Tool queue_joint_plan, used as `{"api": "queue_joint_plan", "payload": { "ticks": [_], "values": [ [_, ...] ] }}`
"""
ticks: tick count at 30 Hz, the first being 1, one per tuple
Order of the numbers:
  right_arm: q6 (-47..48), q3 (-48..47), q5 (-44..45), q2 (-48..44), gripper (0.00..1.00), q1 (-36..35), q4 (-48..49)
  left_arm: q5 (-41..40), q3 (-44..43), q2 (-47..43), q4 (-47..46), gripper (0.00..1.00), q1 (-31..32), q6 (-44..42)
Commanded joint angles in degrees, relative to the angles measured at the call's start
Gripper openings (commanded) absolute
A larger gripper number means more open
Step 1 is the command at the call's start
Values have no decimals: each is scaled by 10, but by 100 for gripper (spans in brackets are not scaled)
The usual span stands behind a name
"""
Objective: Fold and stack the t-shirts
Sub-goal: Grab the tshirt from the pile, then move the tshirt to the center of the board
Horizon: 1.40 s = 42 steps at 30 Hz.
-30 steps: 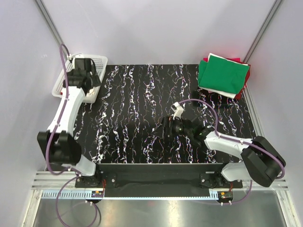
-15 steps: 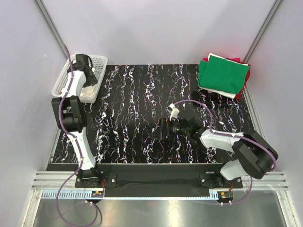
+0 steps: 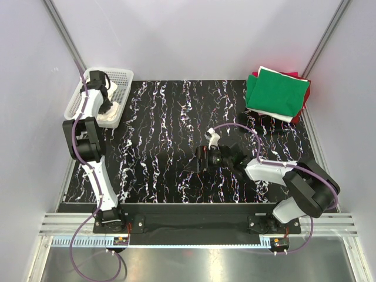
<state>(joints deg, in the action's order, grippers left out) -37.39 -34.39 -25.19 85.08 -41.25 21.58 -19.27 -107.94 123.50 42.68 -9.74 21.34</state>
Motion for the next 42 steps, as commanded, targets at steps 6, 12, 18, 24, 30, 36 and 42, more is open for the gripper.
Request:
{"api": "queue_joint_plan", "payload": {
  "ticks": [6,12,18,24,30,36,42],
  "values": [
    [5,-30,-3,12,100,-1,13,42,-3,-44,-22,0,1,2],
    [4,-35,0,20,100,-1,9,19,18,-128,-8,0,43,11],
    [7,-9,21,-18,100,-1,21,-23,-81,-216,37,0,109,13],
    [0,149,209,-265,100,-1,79,-119,-281,-266,56,0,303,-107],
    [-9,169,234,-318,100,0,64,-104,-190,-328,59,9,401,-99],
    [-14,150,226,-290,100,0,47,-24,6,-417,46,99,409,-94],
    [-15,158,228,-301,100,0,53,1,134,-499,56,99,409,-87]
  ]
}}
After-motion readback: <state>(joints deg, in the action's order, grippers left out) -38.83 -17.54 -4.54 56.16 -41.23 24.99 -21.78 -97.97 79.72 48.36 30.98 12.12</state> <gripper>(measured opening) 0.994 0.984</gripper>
